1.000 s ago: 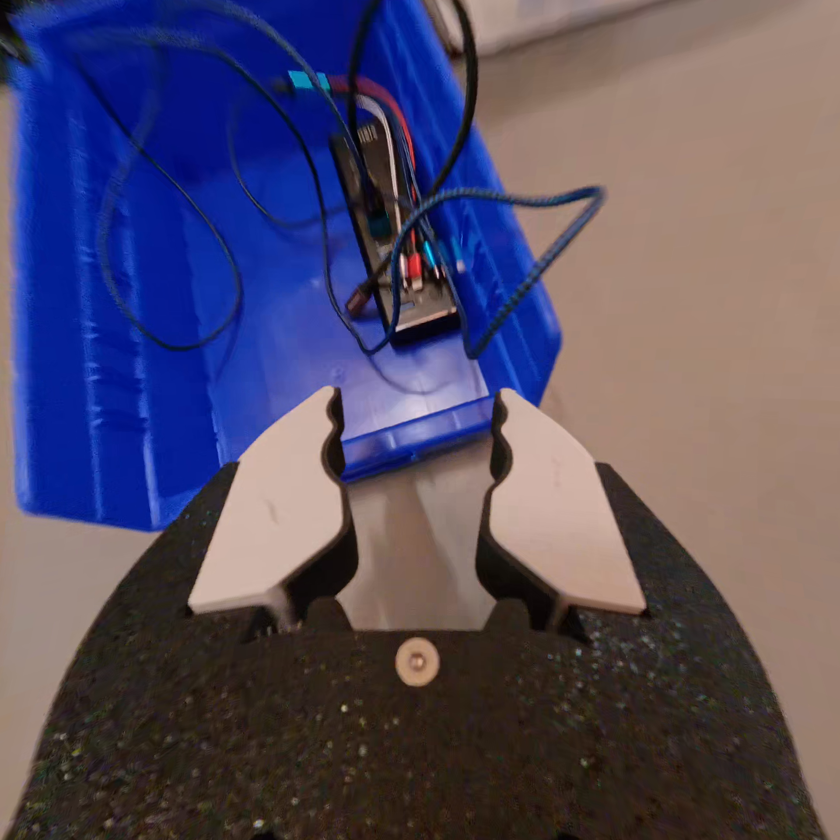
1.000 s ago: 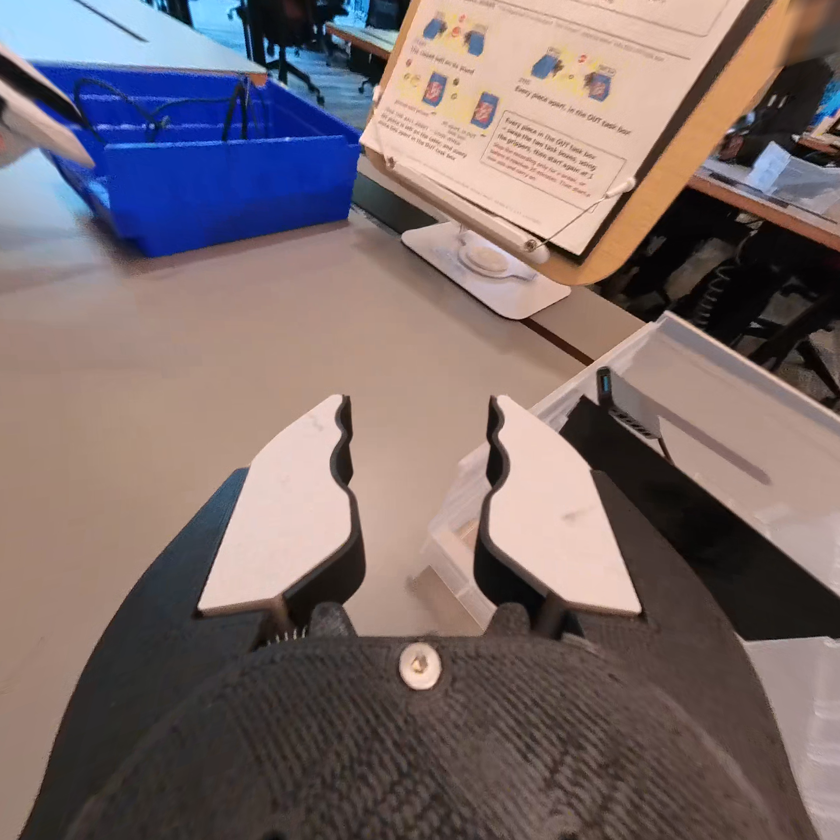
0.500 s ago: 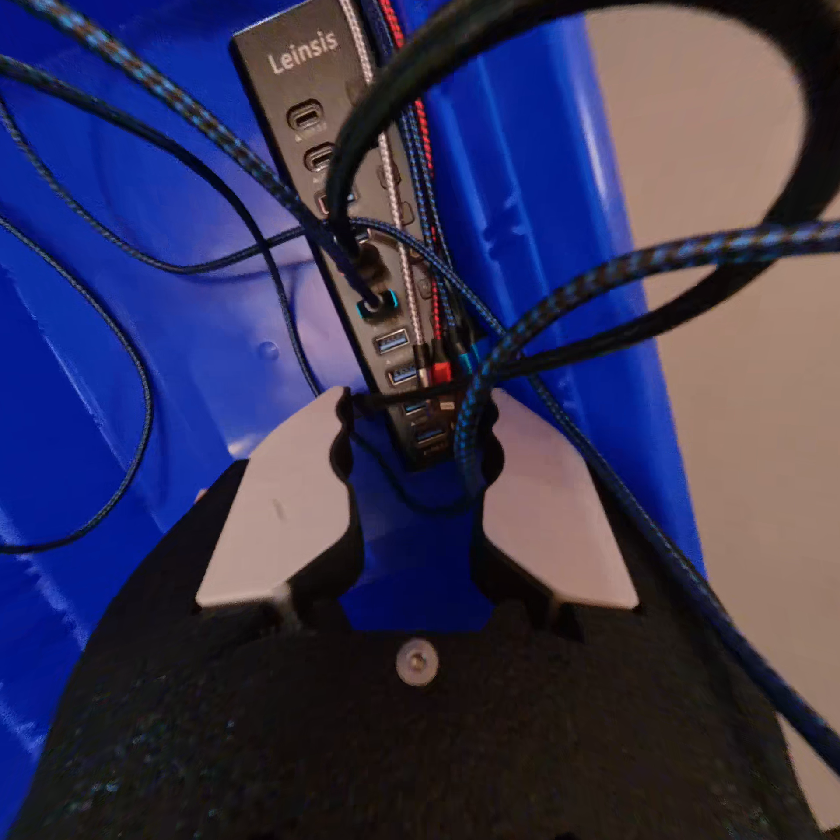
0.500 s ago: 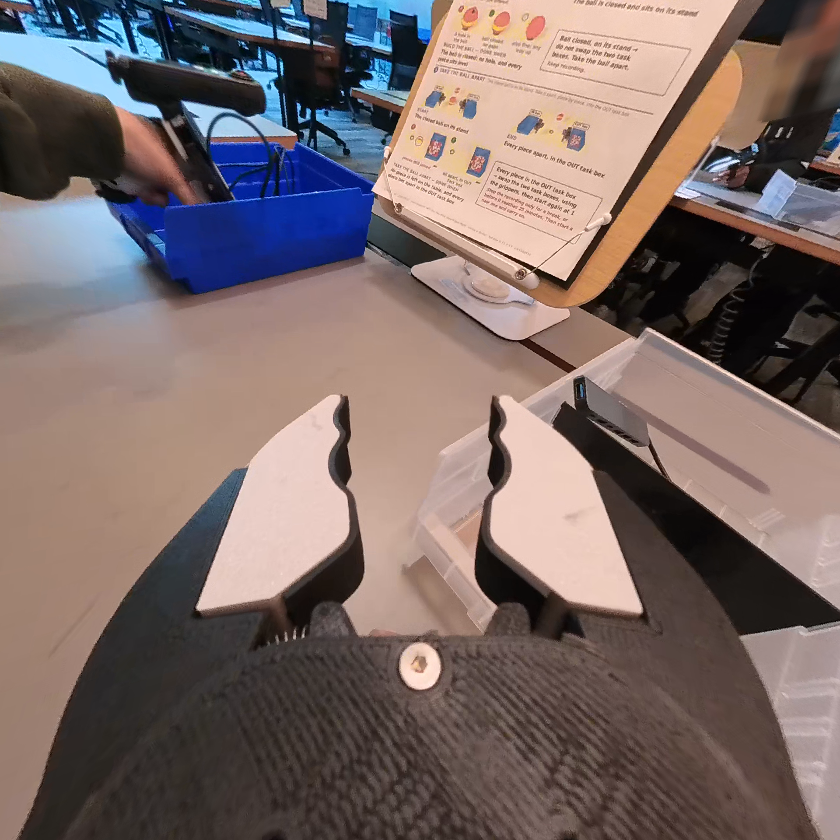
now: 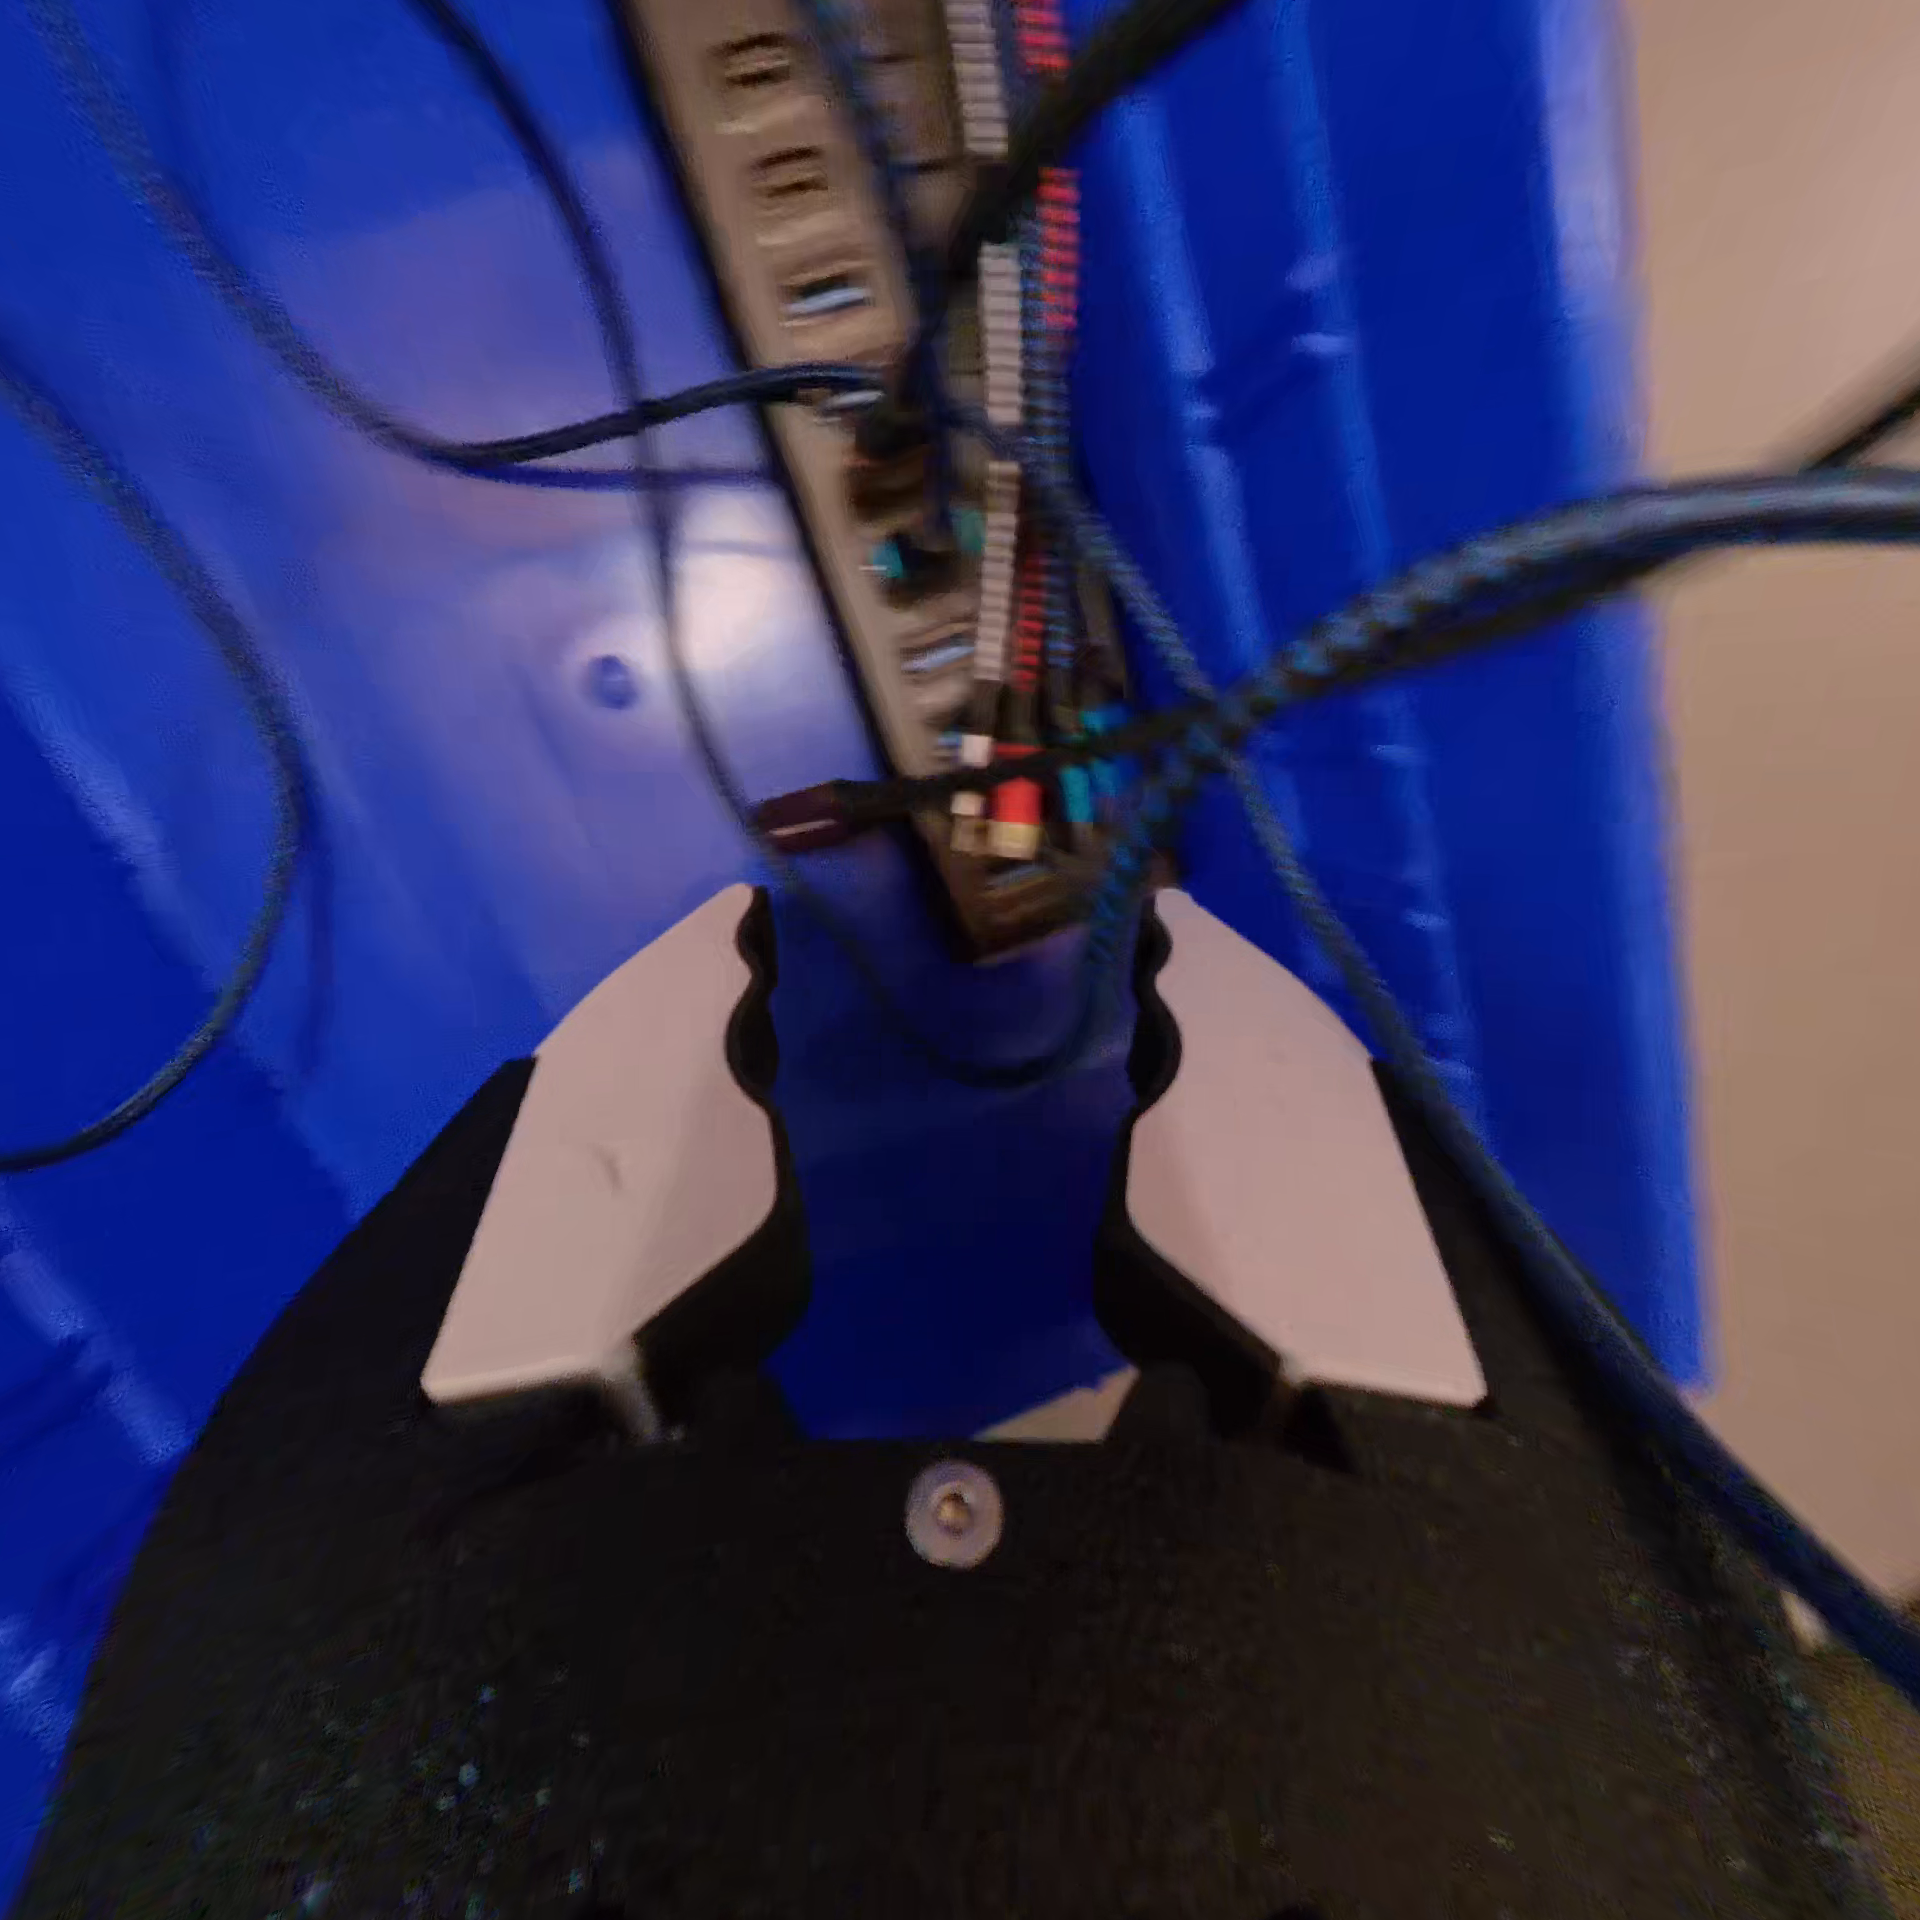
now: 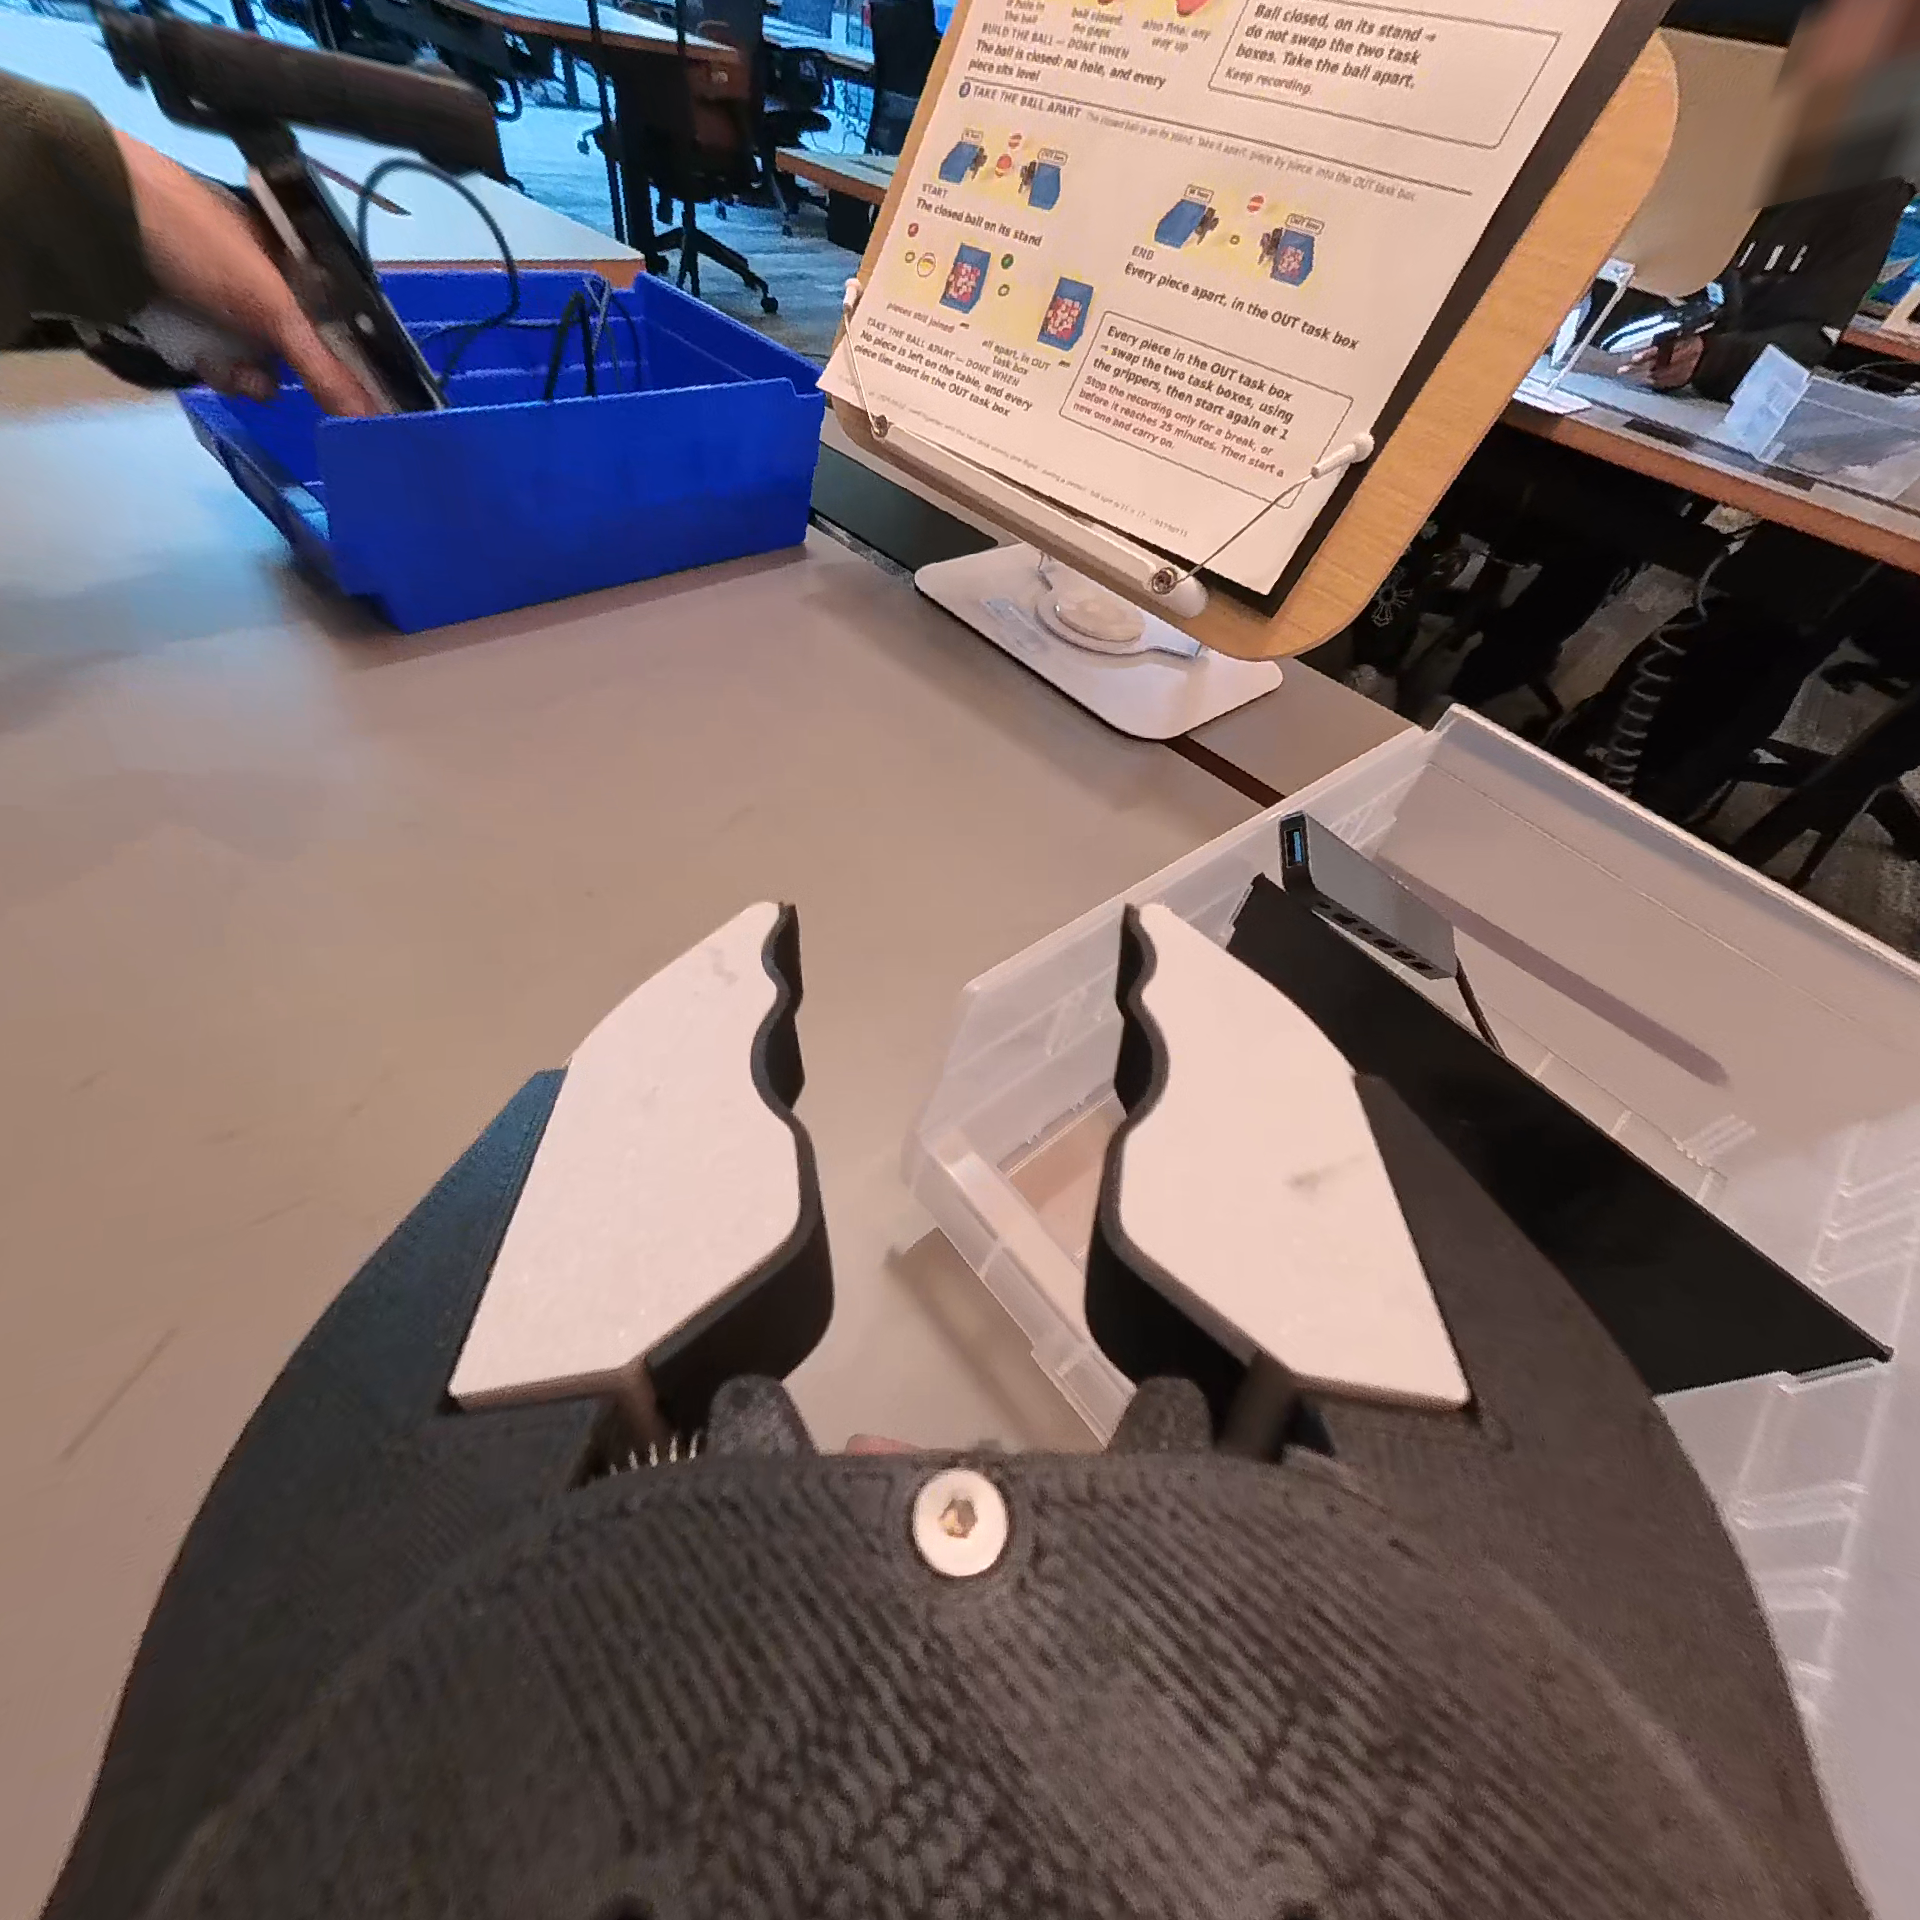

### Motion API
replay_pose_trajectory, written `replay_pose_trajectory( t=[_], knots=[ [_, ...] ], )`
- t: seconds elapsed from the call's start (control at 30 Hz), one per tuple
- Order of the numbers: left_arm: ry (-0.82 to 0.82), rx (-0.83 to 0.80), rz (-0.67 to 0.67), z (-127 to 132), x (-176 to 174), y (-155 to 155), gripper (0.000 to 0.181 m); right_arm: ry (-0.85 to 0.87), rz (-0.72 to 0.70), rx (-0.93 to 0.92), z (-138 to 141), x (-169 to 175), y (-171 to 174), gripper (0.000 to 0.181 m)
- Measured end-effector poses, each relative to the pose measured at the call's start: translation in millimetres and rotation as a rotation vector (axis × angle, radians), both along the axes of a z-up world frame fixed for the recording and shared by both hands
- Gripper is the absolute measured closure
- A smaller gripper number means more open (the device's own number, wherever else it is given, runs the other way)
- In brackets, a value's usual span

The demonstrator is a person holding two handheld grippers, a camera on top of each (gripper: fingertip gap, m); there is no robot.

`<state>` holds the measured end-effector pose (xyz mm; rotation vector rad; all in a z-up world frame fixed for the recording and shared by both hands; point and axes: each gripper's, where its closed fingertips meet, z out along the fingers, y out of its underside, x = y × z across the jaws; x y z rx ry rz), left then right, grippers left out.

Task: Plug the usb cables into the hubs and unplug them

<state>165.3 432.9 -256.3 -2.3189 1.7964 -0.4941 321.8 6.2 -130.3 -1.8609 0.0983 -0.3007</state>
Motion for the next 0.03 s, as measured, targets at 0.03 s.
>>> replay_pose_trajectory(
  t=[0.03],
  knots=[
    [-0.015,-0.056,-0.064,2.9,1.4,-13.7,0.115,-0.002,-0.001,-0.002,-0.3,0.5,0.0,0.123]
  ],
)
